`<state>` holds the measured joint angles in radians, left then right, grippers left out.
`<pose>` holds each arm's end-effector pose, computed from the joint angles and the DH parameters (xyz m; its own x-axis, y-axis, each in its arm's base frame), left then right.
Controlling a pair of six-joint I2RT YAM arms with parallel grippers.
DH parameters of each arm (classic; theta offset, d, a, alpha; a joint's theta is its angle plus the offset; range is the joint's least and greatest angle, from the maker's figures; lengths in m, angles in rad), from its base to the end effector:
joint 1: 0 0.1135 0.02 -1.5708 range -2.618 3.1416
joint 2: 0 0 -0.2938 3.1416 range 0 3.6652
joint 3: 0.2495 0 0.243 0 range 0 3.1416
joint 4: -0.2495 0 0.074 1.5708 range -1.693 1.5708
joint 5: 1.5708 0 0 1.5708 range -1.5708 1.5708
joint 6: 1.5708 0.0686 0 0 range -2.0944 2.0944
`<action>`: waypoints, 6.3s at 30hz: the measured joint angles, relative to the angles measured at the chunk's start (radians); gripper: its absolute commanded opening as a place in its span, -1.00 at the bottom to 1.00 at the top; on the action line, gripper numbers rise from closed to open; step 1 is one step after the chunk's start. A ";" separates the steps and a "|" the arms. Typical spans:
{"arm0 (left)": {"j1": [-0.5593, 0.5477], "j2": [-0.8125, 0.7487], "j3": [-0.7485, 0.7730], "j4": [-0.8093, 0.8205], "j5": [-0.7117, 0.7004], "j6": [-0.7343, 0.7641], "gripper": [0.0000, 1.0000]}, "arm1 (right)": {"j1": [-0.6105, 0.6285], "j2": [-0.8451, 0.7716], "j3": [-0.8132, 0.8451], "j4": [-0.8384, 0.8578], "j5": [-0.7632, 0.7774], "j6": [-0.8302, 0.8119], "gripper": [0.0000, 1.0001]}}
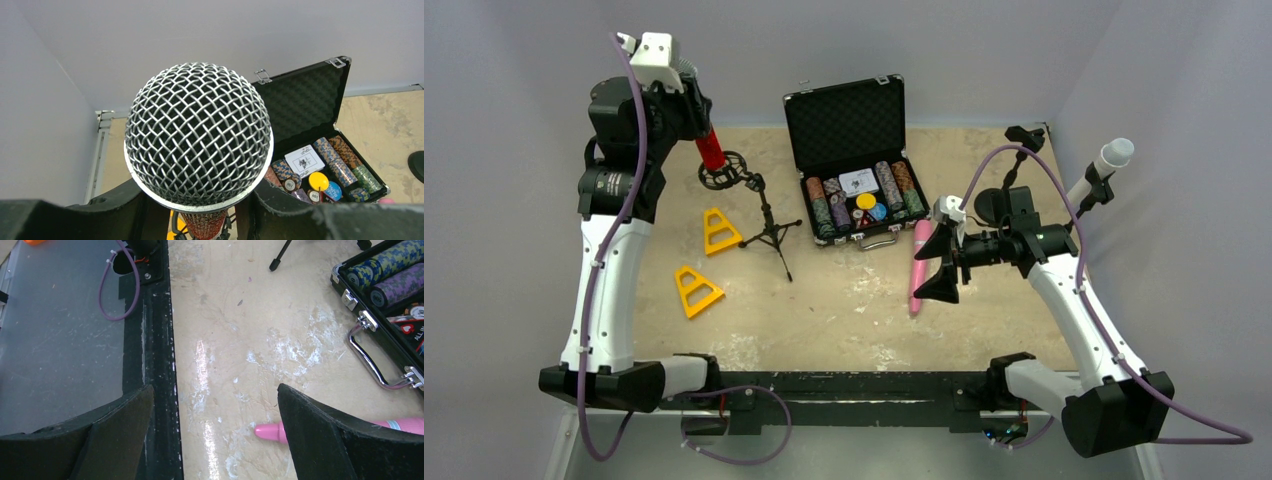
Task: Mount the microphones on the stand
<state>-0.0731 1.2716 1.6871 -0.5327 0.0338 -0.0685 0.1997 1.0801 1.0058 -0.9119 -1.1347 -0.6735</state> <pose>0.2653 -0.0218 0.5275 -0.1236 -0.0595 -0.9905 0.0982 0.9926 -0.0719 0.1618 0.0962 0.3291 -0.2808 -0.3256 -0.9028 -0.9585 0.1429 0.2466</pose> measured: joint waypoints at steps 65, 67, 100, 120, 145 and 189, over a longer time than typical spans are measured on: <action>0.291 0.086 -0.093 0.085 0.385 -0.341 -1.00 | 0.000 0.007 -0.013 -0.001 -0.010 -0.042 0.97; 0.300 0.086 -0.107 0.105 0.397 -0.363 -1.00 | 0.000 0.007 -0.014 -0.001 -0.009 -0.043 0.97; 0.304 0.050 -0.266 0.274 0.454 -0.423 -1.00 | 0.426 0.363 0.182 0.691 0.126 0.152 0.86; 0.304 0.020 -0.346 0.364 0.456 -0.449 -1.00 | 0.559 0.868 0.613 1.035 0.359 0.614 0.29; 0.278 -0.065 -0.526 0.518 0.391 -0.473 -1.00 | 0.575 0.980 0.730 1.042 0.346 0.656 -1.00; 0.102 -0.262 -0.721 0.292 0.178 -0.440 0.39 | 0.545 0.919 0.696 0.971 0.297 0.677 0.51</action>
<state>0.0292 1.0092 0.9665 -0.2405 0.2119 -0.5087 0.7444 1.9991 1.7016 0.0589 -0.8375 0.0036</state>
